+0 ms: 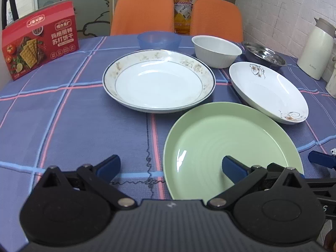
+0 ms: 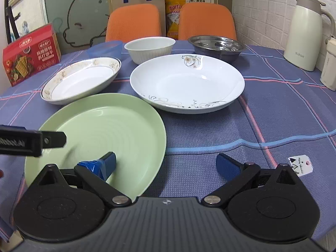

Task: Organize plates and bowls
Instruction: 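Move the left gripper to the light-green plate and grasp its rim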

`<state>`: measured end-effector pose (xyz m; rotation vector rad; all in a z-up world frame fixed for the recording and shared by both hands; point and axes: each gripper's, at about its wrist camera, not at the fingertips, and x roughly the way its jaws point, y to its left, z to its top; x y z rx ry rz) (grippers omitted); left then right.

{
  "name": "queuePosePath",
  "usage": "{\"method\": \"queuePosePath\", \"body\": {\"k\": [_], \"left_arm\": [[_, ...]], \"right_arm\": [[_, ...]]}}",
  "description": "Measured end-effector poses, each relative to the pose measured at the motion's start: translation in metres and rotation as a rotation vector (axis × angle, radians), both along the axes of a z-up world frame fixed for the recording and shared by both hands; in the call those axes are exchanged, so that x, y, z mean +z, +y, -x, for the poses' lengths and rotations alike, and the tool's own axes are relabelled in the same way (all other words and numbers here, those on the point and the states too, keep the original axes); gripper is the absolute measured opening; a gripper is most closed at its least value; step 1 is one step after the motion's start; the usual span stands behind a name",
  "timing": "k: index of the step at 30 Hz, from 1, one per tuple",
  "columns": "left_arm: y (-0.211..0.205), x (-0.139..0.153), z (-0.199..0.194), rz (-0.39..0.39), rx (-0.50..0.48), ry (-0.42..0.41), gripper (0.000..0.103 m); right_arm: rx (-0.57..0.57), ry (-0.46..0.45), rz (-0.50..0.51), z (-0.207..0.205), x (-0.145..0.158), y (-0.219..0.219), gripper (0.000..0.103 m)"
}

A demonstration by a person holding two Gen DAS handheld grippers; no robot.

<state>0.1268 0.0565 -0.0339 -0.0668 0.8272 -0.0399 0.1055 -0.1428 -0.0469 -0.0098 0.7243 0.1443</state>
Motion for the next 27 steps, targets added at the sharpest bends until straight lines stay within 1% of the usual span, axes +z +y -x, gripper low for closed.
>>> {"method": "queuePosePath", "body": {"k": [2, 6, 7, 10, 11, 12, 20, 22, 24, 26, 27], "left_arm": [[0.000, -0.004, -0.004, -0.004, -0.011, 0.008, 0.103], [-0.001, -0.007, -0.005, -0.024, -0.040, 0.007, 0.103], [-0.001, -0.007, -0.005, -0.029, -0.049, 0.008, 0.102], [-0.003, -0.007, -0.003, -0.036, -0.105, 0.009, 0.102], [-0.003, -0.007, -0.001, -0.037, -0.120, 0.004, 0.098], [-0.002, -0.006, -0.001, -0.033, -0.124, 0.004, 0.097], [0.002, -0.004, -0.004, -0.030, -0.151, 0.031, 0.095], [0.002, -0.003, -0.003, -0.026, -0.155, 0.033, 0.093], [0.001, -0.001, -0.003, -0.018, -0.159, 0.039, 0.085], [-0.001, 0.000, -0.004, 0.001, -0.178, 0.043, 0.082], [-0.003, 0.001, -0.005, 0.004, -0.185, 0.038, 0.074]], "right_arm": [[0.011, -0.021, 0.001, 0.003, -0.002, 0.000, 0.090], [0.050, -0.129, -0.005, 0.016, -0.011, -0.005, 0.090], [0.055, -0.131, -0.005, 0.016, -0.011, -0.006, 0.090], [0.042, -0.074, 0.002, 0.006, -0.004, -0.001, 0.090], [0.045, -0.053, 0.003, 0.002, -0.002, 0.002, 0.089], [0.052, -0.042, 0.006, 0.000, -0.001, 0.004, 0.089], [0.107, 0.028, 0.011, -0.006, 0.002, 0.011, 0.089], [0.116, 0.035, 0.013, -0.003, 0.003, 0.013, 0.089], [0.126, 0.030, 0.012, 0.000, 0.002, 0.015, 0.089], [0.144, 0.014, 0.007, 0.001, 0.000, 0.017, 0.090], [0.157, 0.003, 0.003, 0.001, -0.001, 0.020, 0.090]]}}
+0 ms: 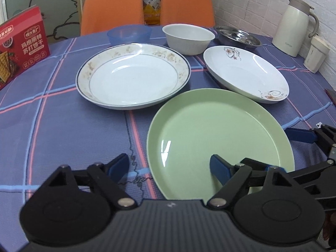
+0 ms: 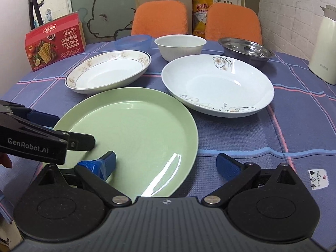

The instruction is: Organize plates and bowls

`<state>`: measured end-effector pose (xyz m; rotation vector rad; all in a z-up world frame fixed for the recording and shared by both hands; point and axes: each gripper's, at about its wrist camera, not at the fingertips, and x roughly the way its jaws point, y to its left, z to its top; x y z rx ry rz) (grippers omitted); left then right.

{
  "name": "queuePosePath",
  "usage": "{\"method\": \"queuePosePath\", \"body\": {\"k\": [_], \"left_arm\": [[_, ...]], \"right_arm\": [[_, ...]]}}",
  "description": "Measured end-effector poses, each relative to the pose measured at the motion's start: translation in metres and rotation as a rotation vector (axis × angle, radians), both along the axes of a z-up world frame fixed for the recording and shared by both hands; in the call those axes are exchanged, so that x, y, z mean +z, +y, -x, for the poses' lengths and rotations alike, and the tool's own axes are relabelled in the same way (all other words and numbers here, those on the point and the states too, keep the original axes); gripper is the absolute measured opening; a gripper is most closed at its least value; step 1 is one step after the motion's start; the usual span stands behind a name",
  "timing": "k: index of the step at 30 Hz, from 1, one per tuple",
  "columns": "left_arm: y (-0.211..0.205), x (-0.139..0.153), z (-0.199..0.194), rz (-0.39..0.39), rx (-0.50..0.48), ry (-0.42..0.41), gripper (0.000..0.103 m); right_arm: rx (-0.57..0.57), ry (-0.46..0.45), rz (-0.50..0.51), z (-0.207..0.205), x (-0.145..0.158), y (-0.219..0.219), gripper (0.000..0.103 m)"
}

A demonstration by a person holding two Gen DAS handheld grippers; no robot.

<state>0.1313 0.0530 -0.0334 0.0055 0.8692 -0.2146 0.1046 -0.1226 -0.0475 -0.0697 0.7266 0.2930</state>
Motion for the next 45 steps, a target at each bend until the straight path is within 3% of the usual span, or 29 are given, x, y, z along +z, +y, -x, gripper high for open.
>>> {"method": "queuePosePath", "body": {"k": [2, 4, 8, 13, 19, 26, 34, 36, 38, 41, 45], "left_arm": [[-0.005, 0.001, 0.000, 0.037, -0.026, -0.012, 0.054], [-0.008, 0.001, 0.000, 0.033, 0.001, -0.024, 0.054], [-0.009, 0.002, 0.001, 0.039, 0.026, -0.019, 0.052], [0.010, 0.010, 0.015, 0.060, 0.071, 0.003, 0.052], [0.054, 0.023, 0.041, 0.004, 0.195, -0.025, 0.052], [0.102, 0.017, 0.051, 0.003, 0.299, -0.009, 0.052], [0.093, 0.002, 0.040, 0.031, 0.244, -0.015, 0.053], [0.092, 0.001, 0.040, 0.043, 0.231, -0.019, 0.063], [0.094, 0.000, 0.040, 0.063, 0.221, -0.026, 0.066], [0.107, 0.009, 0.042, 0.115, 0.240, -0.056, 0.071], [0.124, 0.028, 0.036, 0.132, 0.280, -0.118, 0.071]], "right_arm": [[0.037, -0.044, -0.010, 0.002, -0.004, 0.007, 0.088], [0.051, -0.077, -0.019, 0.005, -0.007, 0.013, 0.089], [0.019, -0.056, -0.050, 0.004, -0.002, 0.013, 0.088], [0.038, -0.072, -0.049, 0.020, 0.007, 0.031, 0.089], [0.140, -0.080, -0.105, 0.023, 0.012, 0.076, 0.089], [0.229, -0.056, -0.119, 0.018, 0.007, 0.122, 0.089], [0.177, -0.035, -0.062, 0.015, -0.001, 0.117, 0.089], [0.183, -0.035, -0.071, 0.016, -0.002, 0.114, 0.090], [0.205, -0.029, -0.061, 0.015, -0.002, 0.112, 0.088], [0.194, -0.018, -0.094, 0.014, 0.008, 0.097, 0.088], [0.122, -0.072, -0.139, 0.002, 0.029, 0.069, 0.088]]}}
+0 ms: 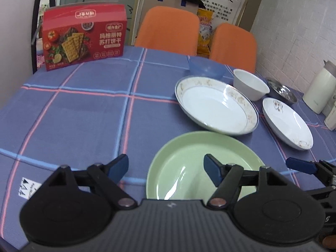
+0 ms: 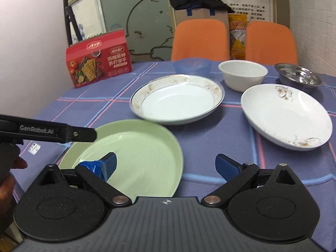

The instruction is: Organize plates and bowls

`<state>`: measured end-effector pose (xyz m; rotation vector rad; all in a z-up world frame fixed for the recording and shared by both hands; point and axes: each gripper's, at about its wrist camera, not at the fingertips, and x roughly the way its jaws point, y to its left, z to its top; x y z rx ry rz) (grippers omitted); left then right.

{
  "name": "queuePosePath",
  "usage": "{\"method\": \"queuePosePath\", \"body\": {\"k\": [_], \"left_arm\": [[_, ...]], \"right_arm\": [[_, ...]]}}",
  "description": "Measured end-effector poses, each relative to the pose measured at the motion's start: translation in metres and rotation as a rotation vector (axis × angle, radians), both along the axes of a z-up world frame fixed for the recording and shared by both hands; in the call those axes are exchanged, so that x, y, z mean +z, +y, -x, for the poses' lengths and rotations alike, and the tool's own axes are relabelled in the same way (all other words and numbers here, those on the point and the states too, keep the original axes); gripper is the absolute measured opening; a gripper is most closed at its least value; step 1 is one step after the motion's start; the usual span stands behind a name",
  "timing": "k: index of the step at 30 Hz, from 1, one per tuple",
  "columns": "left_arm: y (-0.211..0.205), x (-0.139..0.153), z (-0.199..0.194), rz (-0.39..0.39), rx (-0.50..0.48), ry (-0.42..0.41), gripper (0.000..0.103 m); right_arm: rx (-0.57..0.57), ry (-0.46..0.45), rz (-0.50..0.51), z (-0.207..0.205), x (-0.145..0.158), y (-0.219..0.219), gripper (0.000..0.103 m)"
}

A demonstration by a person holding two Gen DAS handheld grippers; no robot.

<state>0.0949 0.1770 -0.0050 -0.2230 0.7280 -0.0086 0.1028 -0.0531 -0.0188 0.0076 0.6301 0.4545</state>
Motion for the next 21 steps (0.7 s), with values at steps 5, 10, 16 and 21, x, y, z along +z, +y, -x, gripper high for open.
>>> {"method": "queuePosePath", "body": {"k": [5, 10, 16, 21], "left_arm": [[0.007, 0.009, -0.034, -0.002, -0.020, -0.014, 0.072], [0.009, 0.000, -0.086, -0.007, -0.036, 0.042, 0.072], [0.006, -0.011, -0.136, 0.036, -0.074, 0.085, 0.072], [-0.006, -0.017, -0.164, -0.035, -0.081, 0.095, 0.072]], "right_arm": [[-0.006, -0.004, -0.006, -0.049, 0.009, -0.002, 0.088], [-0.020, 0.044, 0.009, -0.094, -0.004, 0.011, 0.088], [-0.008, 0.102, 0.017, -0.121, -0.017, 0.023, 0.088], [-0.007, 0.096, 0.057, -0.133, -0.024, 0.031, 0.088]]}}
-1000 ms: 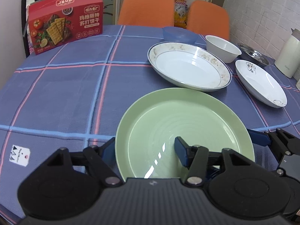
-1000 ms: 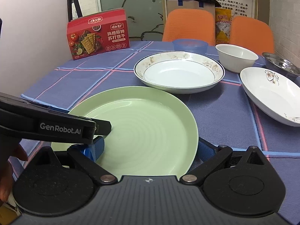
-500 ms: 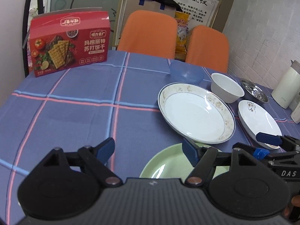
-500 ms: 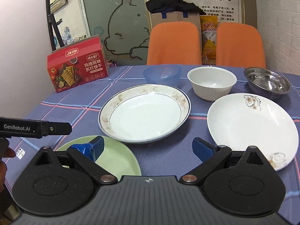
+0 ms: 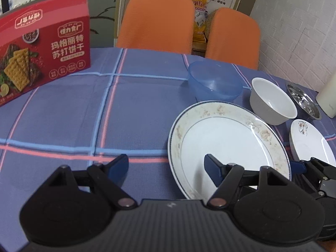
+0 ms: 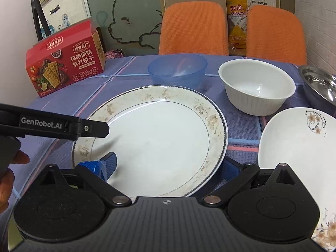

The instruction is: Organize plates and bowls

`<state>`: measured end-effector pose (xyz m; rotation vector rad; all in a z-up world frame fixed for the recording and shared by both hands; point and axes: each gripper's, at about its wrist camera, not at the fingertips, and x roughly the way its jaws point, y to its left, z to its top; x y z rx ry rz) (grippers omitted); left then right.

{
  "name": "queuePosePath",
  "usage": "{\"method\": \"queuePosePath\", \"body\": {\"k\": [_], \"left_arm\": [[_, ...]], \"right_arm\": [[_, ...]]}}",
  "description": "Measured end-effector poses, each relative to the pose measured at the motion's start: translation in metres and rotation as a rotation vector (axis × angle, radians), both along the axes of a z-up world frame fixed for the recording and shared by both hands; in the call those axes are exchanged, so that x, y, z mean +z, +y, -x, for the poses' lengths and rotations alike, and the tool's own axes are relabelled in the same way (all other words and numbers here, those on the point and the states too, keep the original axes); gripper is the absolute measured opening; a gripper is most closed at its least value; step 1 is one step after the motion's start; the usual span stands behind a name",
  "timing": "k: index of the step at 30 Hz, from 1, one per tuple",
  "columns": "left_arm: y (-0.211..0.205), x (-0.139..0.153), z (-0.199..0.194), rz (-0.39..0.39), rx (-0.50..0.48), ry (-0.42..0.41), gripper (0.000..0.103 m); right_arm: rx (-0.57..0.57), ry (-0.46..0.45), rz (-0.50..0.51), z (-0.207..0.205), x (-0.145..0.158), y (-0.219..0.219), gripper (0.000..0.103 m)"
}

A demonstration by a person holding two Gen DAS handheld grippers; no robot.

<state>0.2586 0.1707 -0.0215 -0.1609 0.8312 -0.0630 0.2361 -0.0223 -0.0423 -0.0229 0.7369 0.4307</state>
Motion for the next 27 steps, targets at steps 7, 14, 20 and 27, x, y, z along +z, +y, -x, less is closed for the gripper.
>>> {"method": "queuePosePath", "body": {"k": [7, 14, 20, 27], "left_arm": [[-0.008, -0.008, -0.016, -0.024, -0.005, 0.009, 0.072], [-0.015, -0.011, -0.019, -0.053, -0.013, -0.001, 0.072], [-0.015, -0.012, -0.020, -0.054, -0.012, -0.006, 0.072], [-0.014, -0.012, -0.020, -0.054, -0.017, -0.005, 0.072]], "right_arm": [[-0.003, -0.024, 0.055, -0.008, -0.004, 0.010, 0.090], [0.020, -0.022, 0.055, -0.019, -0.003, 0.014, 0.091], [0.039, -0.073, 0.039, -0.013, -0.007, 0.010, 0.091], [0.079, -0.076, 0.037, -0.016, -0.007, 0.006, 0.091]]}}
